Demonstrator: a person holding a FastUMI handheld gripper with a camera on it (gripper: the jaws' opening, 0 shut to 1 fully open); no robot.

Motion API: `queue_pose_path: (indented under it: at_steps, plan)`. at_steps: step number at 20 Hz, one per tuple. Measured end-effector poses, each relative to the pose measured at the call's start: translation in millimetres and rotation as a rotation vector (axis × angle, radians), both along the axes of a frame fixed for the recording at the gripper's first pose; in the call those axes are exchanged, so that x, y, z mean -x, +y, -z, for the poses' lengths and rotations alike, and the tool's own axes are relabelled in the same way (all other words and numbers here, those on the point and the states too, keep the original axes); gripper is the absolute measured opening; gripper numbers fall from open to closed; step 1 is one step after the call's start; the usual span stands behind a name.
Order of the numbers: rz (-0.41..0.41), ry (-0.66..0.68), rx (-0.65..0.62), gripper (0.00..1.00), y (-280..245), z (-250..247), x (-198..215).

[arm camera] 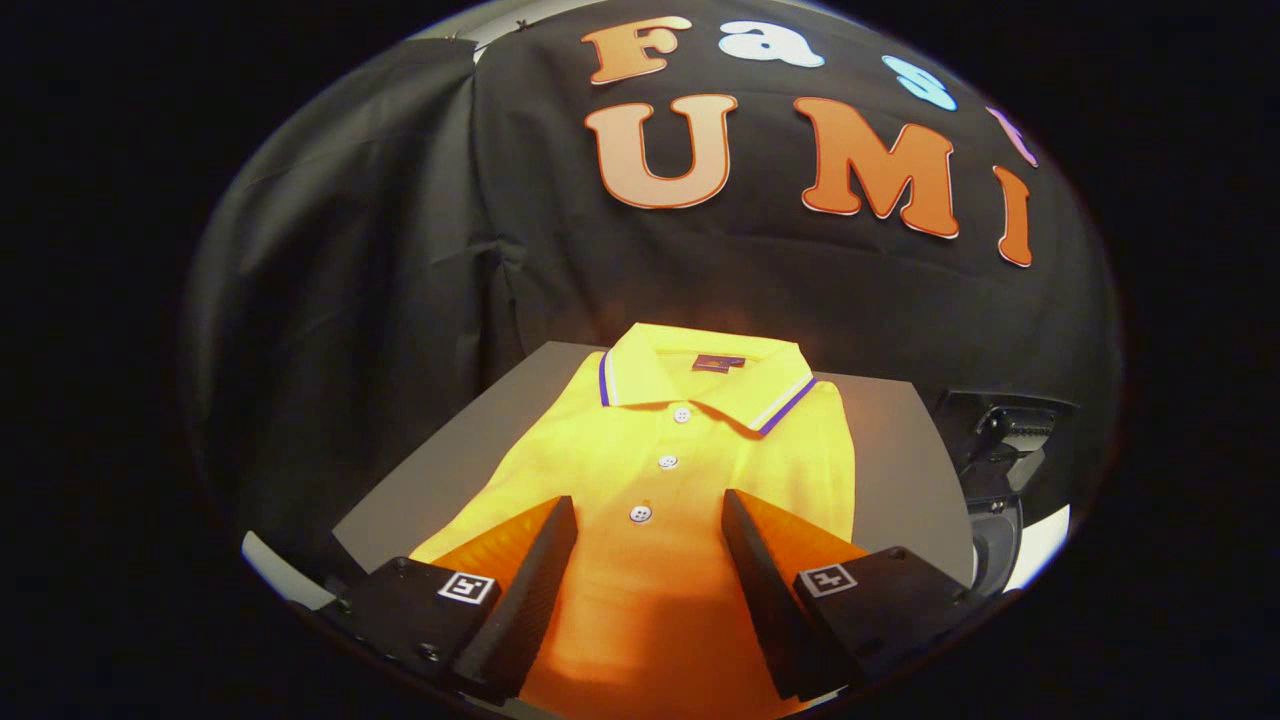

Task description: Put the clothes into the washing machine and then close the washing machine lid.

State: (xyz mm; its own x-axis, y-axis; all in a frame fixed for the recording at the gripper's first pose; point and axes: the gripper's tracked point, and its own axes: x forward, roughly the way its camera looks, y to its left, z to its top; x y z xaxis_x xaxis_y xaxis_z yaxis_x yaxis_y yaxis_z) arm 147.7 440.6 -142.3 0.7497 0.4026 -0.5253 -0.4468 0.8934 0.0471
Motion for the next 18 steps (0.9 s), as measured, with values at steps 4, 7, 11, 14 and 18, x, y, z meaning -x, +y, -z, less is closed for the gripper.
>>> queue_pose_path:
  at_steps: [4, 7, 11, 14, 18]
  plan:
    - [-0.061, 0.01, 0.005, 0.63, 11, -2, 9]
    - [-0.071, 0.001, 0.003, 0.23, 13, 3, 8]
    - [-0.074, -0.031, -0.051, 0.12, 18, -2, 7]
    - [-0.078, -0.089, -0.137, 0.11, 22, -15, 6]
    - [-0.081, -0.215, -0.244, 0.11, 8, -59, 21]
